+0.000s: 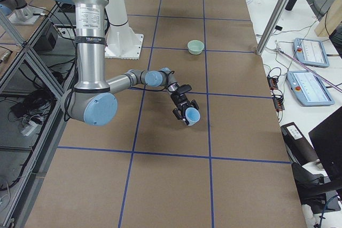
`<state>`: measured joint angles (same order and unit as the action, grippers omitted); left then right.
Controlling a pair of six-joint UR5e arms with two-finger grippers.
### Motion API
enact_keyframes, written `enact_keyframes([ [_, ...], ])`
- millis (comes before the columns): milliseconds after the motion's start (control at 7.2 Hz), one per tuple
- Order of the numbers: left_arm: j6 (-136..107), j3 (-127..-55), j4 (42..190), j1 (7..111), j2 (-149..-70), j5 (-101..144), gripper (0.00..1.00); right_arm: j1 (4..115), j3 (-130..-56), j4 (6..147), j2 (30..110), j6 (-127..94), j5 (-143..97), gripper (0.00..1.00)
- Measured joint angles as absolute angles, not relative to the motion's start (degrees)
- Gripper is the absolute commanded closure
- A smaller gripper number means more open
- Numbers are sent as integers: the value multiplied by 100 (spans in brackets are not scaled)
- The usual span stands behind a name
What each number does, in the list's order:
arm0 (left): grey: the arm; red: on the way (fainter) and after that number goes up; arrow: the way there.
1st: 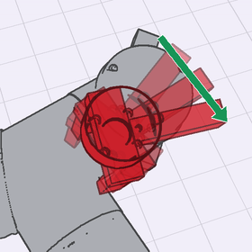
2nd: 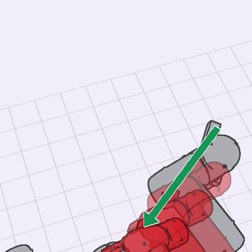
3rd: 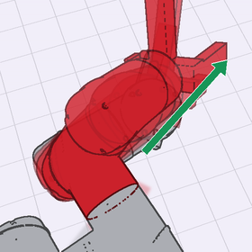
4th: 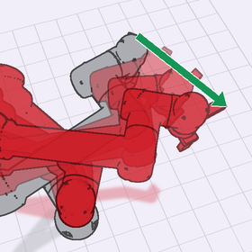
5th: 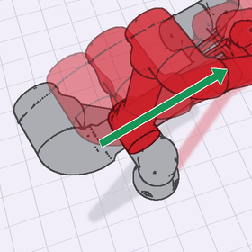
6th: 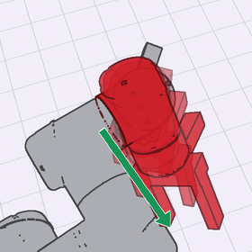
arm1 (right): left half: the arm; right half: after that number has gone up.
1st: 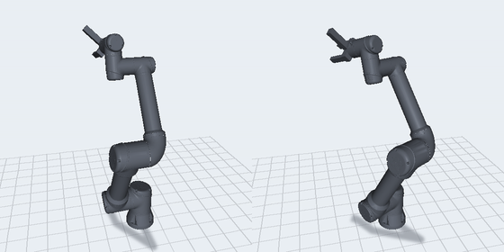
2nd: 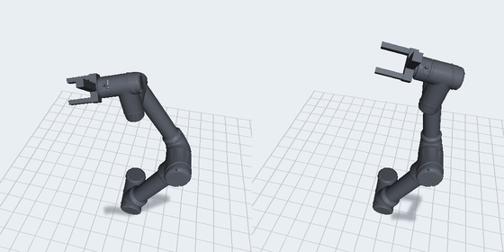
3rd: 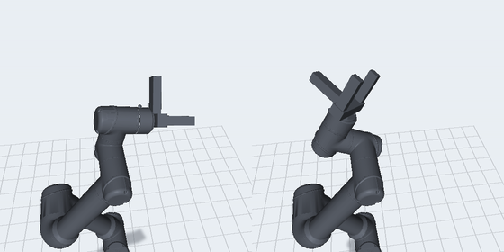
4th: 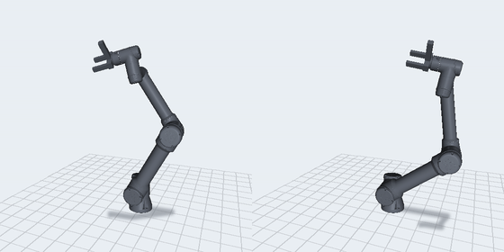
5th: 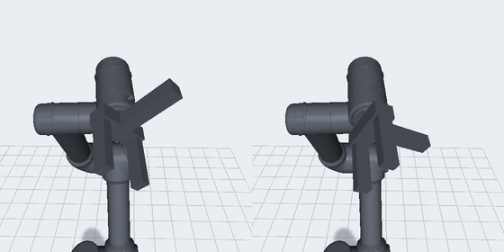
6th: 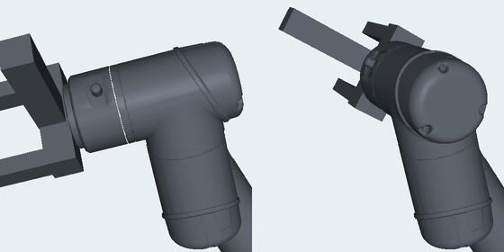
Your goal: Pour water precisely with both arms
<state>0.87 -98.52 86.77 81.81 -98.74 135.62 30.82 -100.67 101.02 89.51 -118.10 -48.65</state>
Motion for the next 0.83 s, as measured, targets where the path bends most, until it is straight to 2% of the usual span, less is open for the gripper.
enact_keyframes([
  [417, 105, -9864, 8800, 8194, -9737, 13567, 0, 3445, -9990, 8481, 8905, -10236, -4991, 100],
  [833, 105, -9869, 8814, 8206, -9730, 13570, 0, 3557, -9346, 6542, 8504, -7785, -4996, 100],
])
